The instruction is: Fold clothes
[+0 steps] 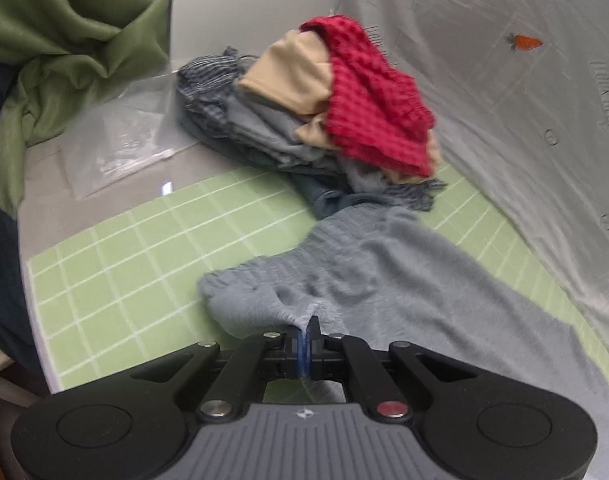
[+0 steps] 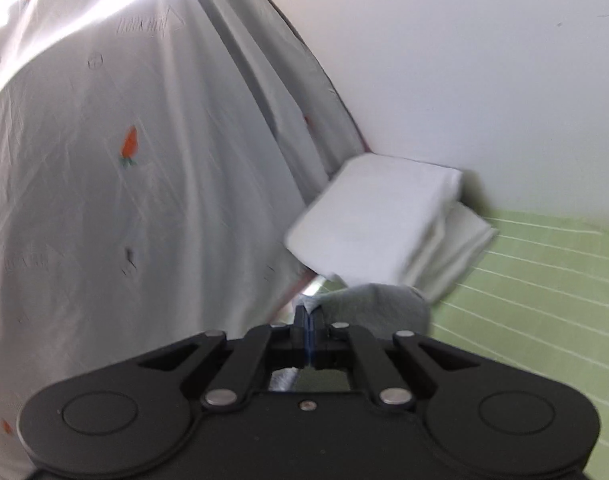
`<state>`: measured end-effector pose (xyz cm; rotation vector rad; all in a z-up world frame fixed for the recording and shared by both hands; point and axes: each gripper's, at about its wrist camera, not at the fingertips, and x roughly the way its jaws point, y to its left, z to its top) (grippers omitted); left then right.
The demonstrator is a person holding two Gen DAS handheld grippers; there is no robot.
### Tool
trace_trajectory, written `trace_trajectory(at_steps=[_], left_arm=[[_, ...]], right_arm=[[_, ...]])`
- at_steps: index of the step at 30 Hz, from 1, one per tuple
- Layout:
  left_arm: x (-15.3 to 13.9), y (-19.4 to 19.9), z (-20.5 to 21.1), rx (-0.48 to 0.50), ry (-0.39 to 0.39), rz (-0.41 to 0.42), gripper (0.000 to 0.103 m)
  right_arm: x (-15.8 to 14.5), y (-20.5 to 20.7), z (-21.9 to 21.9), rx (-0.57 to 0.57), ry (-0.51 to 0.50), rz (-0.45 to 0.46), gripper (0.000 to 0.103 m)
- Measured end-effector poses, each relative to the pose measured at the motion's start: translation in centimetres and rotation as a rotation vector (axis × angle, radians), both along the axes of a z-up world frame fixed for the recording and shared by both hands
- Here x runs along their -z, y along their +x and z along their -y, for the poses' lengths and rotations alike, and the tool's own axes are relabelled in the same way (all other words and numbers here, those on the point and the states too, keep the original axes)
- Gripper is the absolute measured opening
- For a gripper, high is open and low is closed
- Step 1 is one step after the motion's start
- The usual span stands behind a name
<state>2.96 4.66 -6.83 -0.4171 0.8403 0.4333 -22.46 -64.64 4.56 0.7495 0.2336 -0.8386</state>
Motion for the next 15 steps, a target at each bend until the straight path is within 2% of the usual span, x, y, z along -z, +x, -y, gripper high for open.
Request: trace_trajectory(at_steps=[5, 6, 8, 10, 12, 15], left_arm=[[2.7, -0.9, -0.5, -0.020, 0.023, -0.114, 0.003], [3.1, -1.1, -0.6, -0.031, 0.023, -0.137, 0.005], [3.6, -1.6, -0.5, -0.037, 0.028, -0.165, 0.008], [3.7, -1.9, -0.3, -0.032, 0.038, -0.177, 0.015], [3.5, -2.0, 0.1, -0.017, 0.049, -0.172, 0.029], [3.0, -1.8, 1.0, -0.005, 0.066, -0.161, 0.039]], right_arm=[[10.5, -2.8, -0.9, 0.024, 0.201, -0.352, 0.002], [12.0, -3.3, -1.1, 0.032, 0.231, -0.394, 0.009], [13.5, -4.4, -1.4, 0.055, 0.265, -0.403, 0.018], [14.6, -5.5, -1.6, 0.084, 0.292, -0.398, 0.042], [14.6, -6.1, -1.1, 0.123, 0.290, -0.355, 0.045], [14.6, -5.9, 0.0, 0.141, 0.243, -0.375, 0.049]])
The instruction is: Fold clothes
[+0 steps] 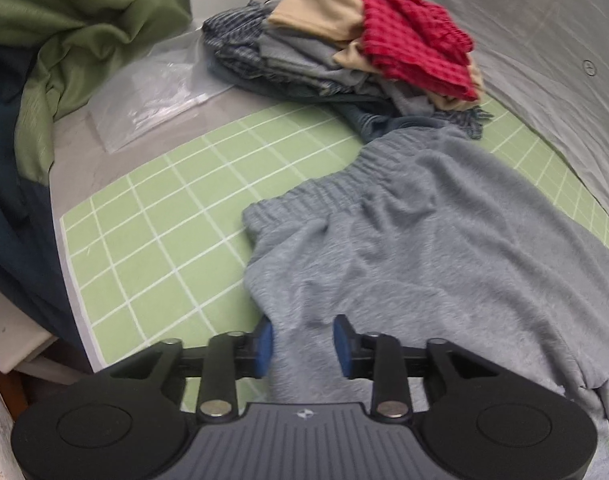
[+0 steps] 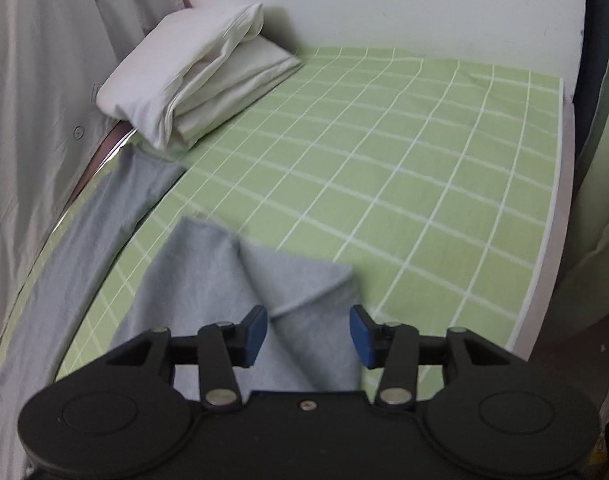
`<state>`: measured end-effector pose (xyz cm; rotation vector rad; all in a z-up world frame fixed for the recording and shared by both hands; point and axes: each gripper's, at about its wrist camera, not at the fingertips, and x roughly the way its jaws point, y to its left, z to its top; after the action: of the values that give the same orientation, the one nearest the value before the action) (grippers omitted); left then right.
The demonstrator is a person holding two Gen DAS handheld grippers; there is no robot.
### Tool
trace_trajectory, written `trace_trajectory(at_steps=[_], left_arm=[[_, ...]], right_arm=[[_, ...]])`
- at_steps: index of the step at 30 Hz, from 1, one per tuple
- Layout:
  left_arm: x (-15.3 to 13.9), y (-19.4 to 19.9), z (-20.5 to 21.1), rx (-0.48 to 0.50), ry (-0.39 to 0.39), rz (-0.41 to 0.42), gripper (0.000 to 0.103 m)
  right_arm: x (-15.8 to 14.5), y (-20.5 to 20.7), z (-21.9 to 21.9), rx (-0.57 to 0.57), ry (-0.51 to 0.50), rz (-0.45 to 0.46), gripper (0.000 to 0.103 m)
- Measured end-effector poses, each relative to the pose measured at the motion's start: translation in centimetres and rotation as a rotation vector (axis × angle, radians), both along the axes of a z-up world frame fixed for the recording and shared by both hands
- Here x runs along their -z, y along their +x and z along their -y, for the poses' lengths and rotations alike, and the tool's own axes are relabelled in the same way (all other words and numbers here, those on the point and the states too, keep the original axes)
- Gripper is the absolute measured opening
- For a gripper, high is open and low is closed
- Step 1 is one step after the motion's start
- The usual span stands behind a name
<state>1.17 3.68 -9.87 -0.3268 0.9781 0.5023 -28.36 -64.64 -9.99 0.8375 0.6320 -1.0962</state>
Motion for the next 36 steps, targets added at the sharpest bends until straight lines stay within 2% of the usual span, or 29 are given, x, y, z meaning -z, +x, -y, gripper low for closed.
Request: trace_trajectory(at_steps=[5, 9, 15, 21, 24, 28, 32, 33, 35, 36], left_arm=[[-0.8, 0.3, 1.7, 0.028, 0.030, 0.014, 0.044], [-1.0, -0.5, 3.5, 0.066, 0.051, 0.015, 0.054], [-0.4, -2.6, 7.0, 0.157, 0.085, -0.003, 0.071], [0.3, -5.4, 10.9, 0.266, 0.089, -0.022, 0.075], [0.9, -6.3, 12.6, 0.321, 0.092, -0.037, 0.076], [1.6, -6.9, 14.6, 0.367, 0.089, -0.060, 0.076], [1.9, -7.1, 16.4, 0.412, 0.077, -0.074, 0.076], [1.9, -7.0, 16.9, 0.426, 0.077, -0.075, 0.076], [1.9, -7.0, 17.7, 0.449, 0.074, -0.077, 0.076], [1.8, -7.0, 17.9, 0.456, 0.075, -0.077, 0.076]], right_arm=[[0.1, 1.5, 0.7, -0.141, -0.110, -0.147, 0.048], [0.3, 2.4, -0.3, -0.281, -0.178, -0.231, 0.048], [1.0, 2.6, -1.3, -0.437, -0.224, -0.267, 0.045], [1.2, 2.4, -1.6, -0.618, -0.272, -0.280, 0.044], [1.2, 2.5, -1.8, -0.685, -0.307, -0.318, 0.045], [0.7, 2.4, -1.7, -0.726, -0.350, -0.331, 0.051], [0.8, 3.0, -1.8, -0.794, -0.379, -0.354, 0.051], [1.0, 3.2, -1.9, -0.822, -0.383, -0.367, 0.048], [1.4, 3.8, -1.9, -0.868, -0.378, -0.394, 0.036], [1.5, 4.0, -1.9, -0.882, -0.368, -0.402, 0.024]])
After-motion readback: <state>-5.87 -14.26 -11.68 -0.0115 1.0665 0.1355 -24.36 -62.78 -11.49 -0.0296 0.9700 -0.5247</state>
